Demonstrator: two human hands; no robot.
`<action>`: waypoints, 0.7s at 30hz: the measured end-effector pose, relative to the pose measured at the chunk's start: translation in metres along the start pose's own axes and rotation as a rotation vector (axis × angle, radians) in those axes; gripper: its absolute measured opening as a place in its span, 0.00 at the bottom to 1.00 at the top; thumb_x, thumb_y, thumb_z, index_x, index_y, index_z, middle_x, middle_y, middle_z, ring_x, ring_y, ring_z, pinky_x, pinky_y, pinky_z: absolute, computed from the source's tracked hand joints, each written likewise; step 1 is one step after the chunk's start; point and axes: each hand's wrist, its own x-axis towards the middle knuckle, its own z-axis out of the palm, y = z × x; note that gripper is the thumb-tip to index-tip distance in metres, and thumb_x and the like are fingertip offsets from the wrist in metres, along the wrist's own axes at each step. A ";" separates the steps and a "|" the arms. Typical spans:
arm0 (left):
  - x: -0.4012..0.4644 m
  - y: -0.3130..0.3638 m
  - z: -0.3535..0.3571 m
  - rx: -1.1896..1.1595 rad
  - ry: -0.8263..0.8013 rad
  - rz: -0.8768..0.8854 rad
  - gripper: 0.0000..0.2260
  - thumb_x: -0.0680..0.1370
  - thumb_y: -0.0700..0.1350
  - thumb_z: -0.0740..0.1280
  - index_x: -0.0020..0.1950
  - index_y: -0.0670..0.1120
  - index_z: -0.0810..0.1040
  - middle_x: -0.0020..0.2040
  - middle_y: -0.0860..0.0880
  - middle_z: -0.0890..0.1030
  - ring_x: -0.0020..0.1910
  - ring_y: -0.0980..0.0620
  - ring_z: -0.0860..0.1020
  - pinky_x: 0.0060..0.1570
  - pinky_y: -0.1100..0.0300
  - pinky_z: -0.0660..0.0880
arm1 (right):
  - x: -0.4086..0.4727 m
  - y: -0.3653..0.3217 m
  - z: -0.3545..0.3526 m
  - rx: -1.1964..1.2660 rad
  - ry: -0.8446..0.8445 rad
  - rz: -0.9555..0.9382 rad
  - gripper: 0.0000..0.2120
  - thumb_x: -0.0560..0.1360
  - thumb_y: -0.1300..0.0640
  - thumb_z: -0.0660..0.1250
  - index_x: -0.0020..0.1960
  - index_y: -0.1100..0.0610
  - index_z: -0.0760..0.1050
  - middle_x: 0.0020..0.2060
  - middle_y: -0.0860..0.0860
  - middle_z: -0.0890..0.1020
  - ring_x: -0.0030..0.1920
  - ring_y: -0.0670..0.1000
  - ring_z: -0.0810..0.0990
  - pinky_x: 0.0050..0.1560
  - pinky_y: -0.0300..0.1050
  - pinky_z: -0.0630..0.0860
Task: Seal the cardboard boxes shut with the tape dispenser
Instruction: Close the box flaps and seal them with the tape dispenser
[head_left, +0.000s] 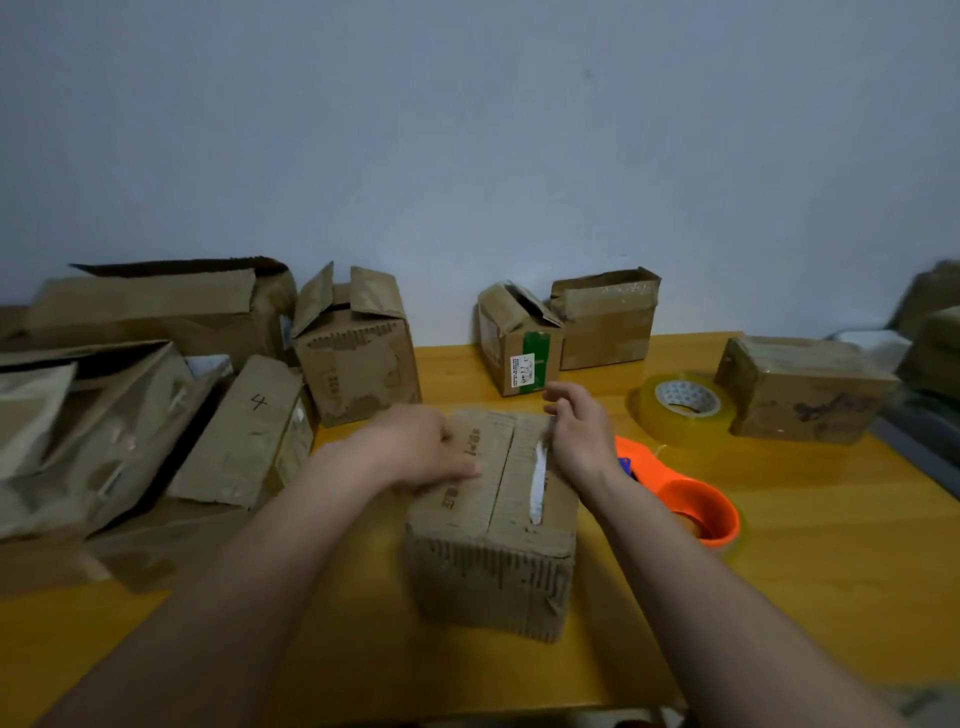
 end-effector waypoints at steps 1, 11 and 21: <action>0.001 -0.008 -0.003 -0.123 0.086 0.000 0.26 0.74 0.65 0.66 0.65 0.52 0.76 0.61 0.51 0.78 0.56 0.51 0.77 0.49 0.58 0.75 | 0.000 0.003 0.000 0.019 -0.011 0.020 0.16 0.82 0.62 0.52 0.67 0.57 0.70 0.67 0.54 0.72 0.66 0.53 0.70 0.68 0.50 0.67; 0.057 -0.015 0.052 -1.267 -0.080 -0.009 0.18 0.82 0.49 0.60 0.73 0.56 0.67 0.54 0.53 0.80 0.39 0.56 0.83 0.33 0.63 0.77 | 0.004 0.023 0.008 0.257 -0.063 0.314 0.22 0.82 0.51 0.51 0.52 0.65 0.77 0.44 0.61 0.81 0.48 0.62 0.80 0.55 0.59 0.75; 0.052 -0.008 0.052 -1.233 -0.154 -0.279 0.24 0.79 0.64 0.56 0.51 0.46 0.80 0.39 0.45 0.85 0.38 0.47 0.83 0.43 0.52 0.79 | 0.009 0.016 -0.008 0.383 -0.284 0.542 0.29 0.77 0.32 0.49 0.43 0.55 0.77 0.38 0.55 0.84 0.47 0.57 0.82 0.51 0.52 0.77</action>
